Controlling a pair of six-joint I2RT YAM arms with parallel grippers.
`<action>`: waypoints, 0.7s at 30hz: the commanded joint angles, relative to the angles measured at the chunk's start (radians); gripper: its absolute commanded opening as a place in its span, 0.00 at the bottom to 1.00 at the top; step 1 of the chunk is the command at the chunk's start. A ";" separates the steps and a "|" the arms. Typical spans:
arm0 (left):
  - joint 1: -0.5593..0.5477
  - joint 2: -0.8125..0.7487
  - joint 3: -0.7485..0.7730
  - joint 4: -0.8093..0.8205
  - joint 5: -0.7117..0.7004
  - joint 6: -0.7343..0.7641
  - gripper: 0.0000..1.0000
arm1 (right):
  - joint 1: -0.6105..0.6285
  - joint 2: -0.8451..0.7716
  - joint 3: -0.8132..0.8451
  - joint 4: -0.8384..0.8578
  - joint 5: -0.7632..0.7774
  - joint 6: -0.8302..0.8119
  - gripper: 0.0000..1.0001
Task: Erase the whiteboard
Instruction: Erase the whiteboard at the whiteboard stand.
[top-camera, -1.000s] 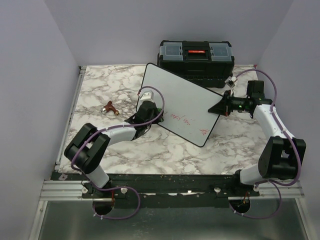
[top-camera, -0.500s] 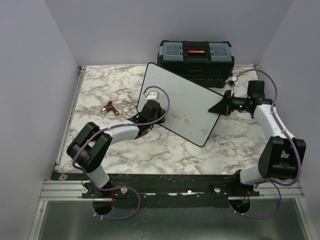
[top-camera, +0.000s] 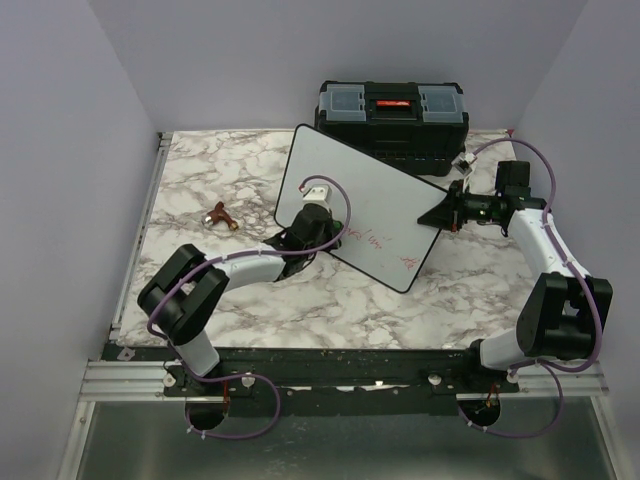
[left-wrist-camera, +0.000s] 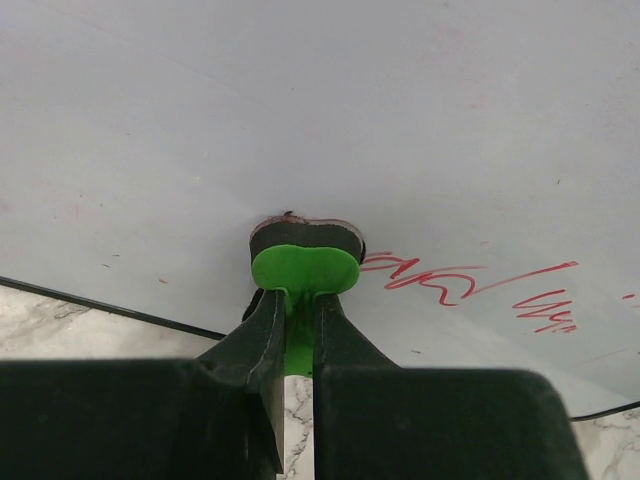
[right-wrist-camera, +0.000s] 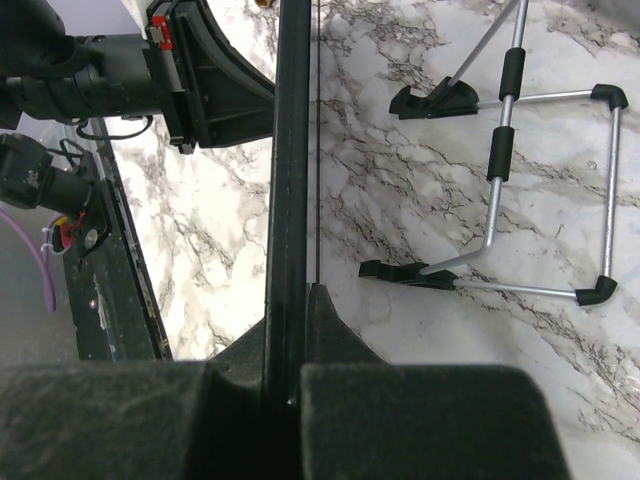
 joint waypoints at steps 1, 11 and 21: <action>0.059 -0.017 -0.016 0.095 0.046 -0.007 0.00 | 0.045 -0.001 -0.033 -0.123 -0.037 -0.030 0.01; 0.145 -0.023 0.023 0.044 0.098 0.019 0.00 | 0.044 0.010 -0.036 -0.117 -0.025 -0.028 0.01; -0.032 0.041 0.107 0.059 0.110 -0.005 0.00 | 0.044 0.018 -0.036 -0.118 -0.027 -0.028 0.01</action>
